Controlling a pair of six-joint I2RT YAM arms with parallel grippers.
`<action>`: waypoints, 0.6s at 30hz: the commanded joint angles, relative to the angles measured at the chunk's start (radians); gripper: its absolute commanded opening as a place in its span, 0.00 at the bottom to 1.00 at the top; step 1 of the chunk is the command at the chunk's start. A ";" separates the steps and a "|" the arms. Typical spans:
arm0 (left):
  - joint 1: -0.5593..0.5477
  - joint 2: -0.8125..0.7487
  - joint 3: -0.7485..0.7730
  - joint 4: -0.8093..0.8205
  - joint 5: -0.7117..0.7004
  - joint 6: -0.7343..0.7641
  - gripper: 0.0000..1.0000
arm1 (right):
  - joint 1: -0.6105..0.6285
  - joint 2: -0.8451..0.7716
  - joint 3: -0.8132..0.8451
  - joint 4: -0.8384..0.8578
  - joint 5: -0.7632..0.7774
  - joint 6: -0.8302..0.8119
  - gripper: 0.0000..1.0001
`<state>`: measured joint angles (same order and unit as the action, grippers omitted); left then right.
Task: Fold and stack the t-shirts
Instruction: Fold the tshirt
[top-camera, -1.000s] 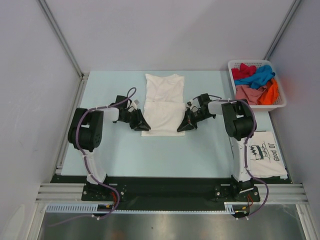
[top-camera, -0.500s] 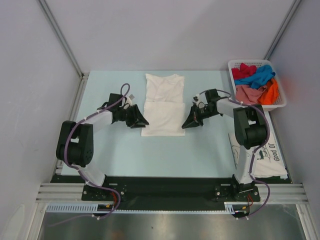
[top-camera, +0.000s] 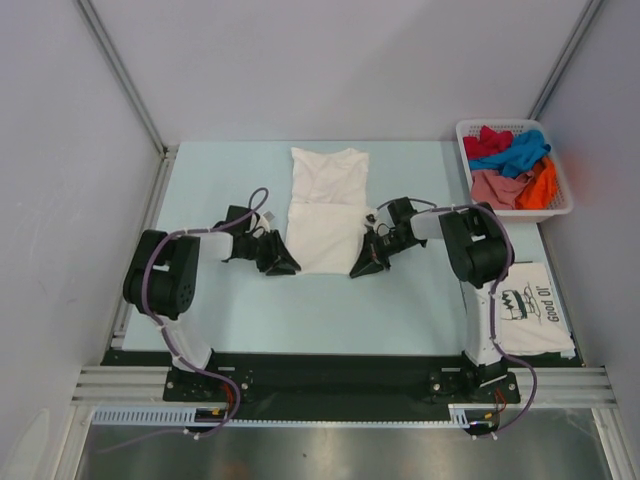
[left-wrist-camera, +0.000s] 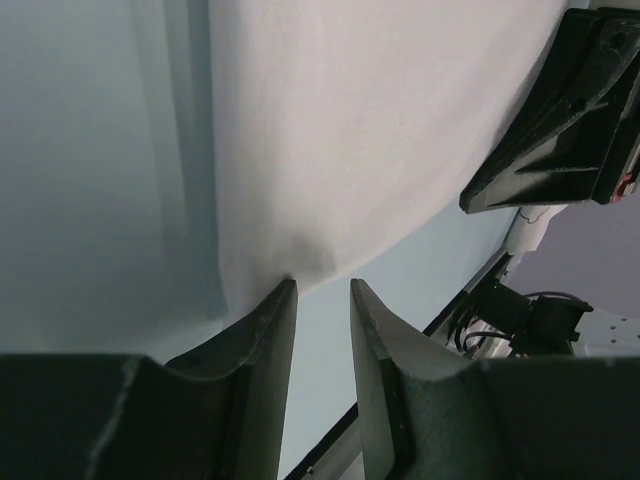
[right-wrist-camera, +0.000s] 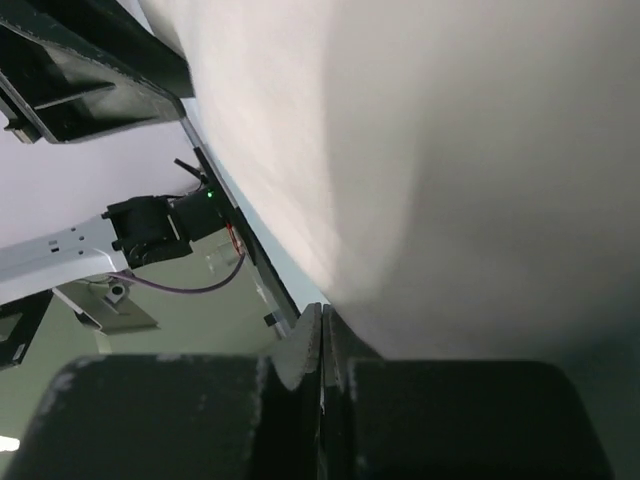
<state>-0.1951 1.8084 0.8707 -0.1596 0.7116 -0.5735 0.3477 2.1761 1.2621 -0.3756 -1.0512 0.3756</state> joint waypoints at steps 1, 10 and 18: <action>0.017 -0.044 -0.065 -0.027 -0.075 0.095 0.36 | -0.087 -0.073 -0.093 -0.049 0.048 0.000 0.00; 0.017 -0.080 0.114 0.002 0.028 0.003 0.40 | -0.135 -0.177 -0.014 -0.025 -0.004 0.088 0.00; 0.017 0.219 0.361 0.216 0.075 -0.162 0.40 | -0.122 0.071 0.147 0.404 -0.017 0.449 0.00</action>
<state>-0.1844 1.9285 1.1854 -0.0631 0.7441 -0.6415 0.2237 2.1540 1.3598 -0.1825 -1.0576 0.6487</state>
